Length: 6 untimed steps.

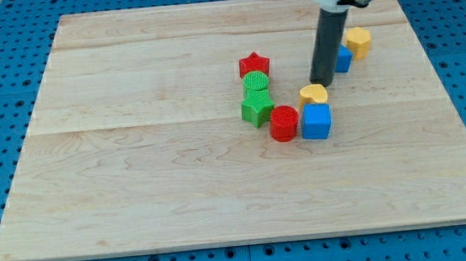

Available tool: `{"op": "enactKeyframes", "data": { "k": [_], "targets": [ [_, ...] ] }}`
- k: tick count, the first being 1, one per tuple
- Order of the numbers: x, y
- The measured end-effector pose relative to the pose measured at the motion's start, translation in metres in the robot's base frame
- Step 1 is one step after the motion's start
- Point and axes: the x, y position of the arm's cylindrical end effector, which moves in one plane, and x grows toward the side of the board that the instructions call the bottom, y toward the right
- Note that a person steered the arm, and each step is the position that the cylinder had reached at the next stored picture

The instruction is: Nudge the green circle towards left

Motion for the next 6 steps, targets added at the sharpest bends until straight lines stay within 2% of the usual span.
{"op": "enactKeyframes", "data": {
  "k": [3, 6],
  "targets": [
    [-0.001, -0.055],
    [-0.001, -0.056]
  ]
}}
